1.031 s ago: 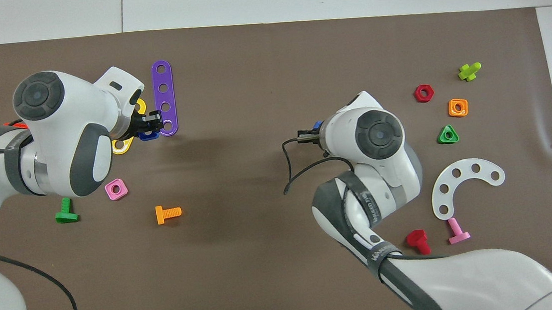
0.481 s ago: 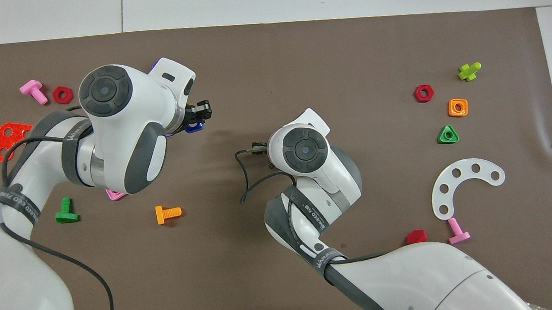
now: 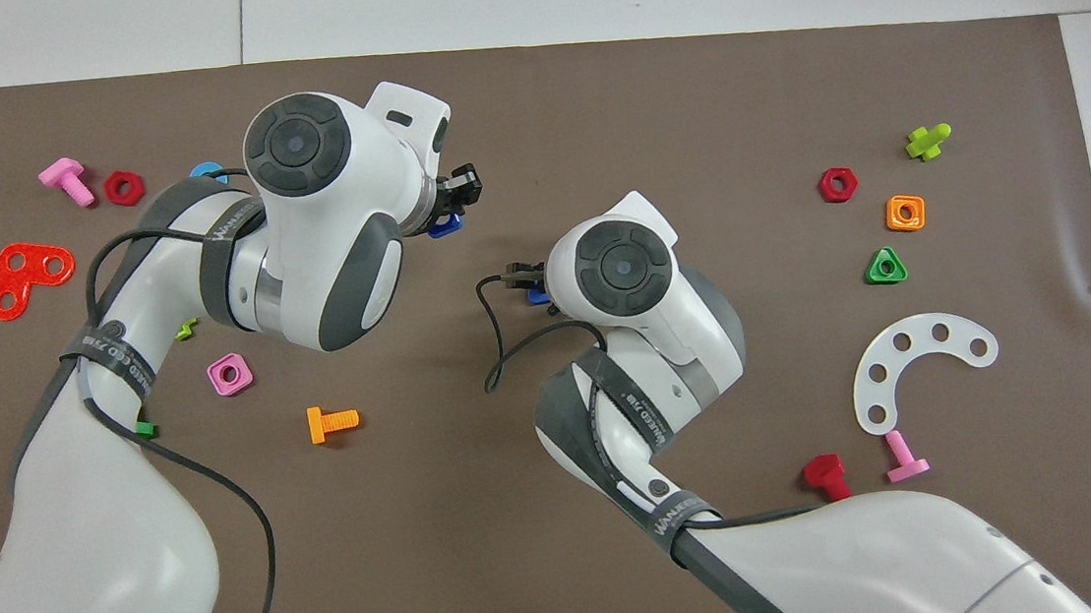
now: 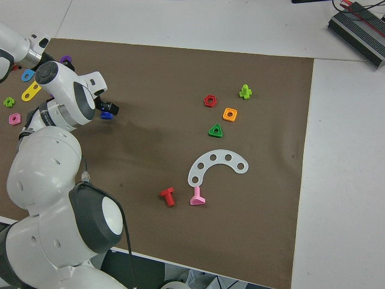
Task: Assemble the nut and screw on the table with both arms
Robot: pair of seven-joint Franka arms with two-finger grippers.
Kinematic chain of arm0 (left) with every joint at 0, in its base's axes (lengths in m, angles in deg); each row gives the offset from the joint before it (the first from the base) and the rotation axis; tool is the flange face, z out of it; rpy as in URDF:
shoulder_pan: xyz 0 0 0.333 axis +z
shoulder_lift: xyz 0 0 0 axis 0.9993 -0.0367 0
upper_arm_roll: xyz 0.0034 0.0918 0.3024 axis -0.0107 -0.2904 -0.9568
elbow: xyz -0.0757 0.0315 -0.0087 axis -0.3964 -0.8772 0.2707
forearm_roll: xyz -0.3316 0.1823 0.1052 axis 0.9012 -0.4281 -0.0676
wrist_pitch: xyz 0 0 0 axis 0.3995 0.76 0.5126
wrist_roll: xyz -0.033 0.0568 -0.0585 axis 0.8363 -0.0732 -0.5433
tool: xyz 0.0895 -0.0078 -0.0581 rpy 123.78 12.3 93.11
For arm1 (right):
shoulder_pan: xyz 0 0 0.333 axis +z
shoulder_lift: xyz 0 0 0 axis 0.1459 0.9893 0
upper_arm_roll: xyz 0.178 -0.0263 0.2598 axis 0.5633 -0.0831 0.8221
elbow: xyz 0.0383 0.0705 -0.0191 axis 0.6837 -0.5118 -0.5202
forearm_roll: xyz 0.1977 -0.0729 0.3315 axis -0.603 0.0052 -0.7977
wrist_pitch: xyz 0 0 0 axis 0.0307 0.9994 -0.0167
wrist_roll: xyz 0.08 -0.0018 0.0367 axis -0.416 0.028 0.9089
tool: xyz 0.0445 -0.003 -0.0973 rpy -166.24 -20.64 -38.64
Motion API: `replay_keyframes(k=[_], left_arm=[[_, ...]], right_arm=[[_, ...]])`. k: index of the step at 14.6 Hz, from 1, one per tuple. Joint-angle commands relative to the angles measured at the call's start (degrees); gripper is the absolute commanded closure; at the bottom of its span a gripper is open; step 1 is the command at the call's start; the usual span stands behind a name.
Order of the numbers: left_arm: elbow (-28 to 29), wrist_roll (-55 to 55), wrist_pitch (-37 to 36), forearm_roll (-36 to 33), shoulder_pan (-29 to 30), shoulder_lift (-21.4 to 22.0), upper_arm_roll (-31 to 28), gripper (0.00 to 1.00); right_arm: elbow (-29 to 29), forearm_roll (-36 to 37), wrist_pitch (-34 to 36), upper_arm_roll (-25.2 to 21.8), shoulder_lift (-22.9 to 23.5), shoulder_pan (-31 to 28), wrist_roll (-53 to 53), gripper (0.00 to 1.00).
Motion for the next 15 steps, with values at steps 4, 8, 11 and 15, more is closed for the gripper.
replay_keyframes(k=[4, 8, 11, 15], left_arm=[[-4.66, -6.48, -2.6, -1.14, -7.17, -3.48, -1.09, 1.0], [-3.08, -7.89, -2.69, -1.58, -8.93, -3.39, -1.09, 1.0], [0.16, -7.98, -1.73, -2.02, -10.08, -3.13, -1.09, 1.0], [0.96, -9.65, 0.03, -2.02, -10.78, -3.22, -1.09, 1.0]], right_arm=[[-3.5, 0.03, 11.57, 0.65, -12.31, -9.12, 7.76, 0.0], [-3.59, -0.49, 15.8, 0.65, -17.33, -16.59, 14.45, 0.0], [-3.15, -0.49, 16.07, 0.56, -19.27, -20.64, 18.67, 0.0], [-2.45, -0.49, 17.57, 0.3, -20.85, -25.21, 24.36, 0.0]])
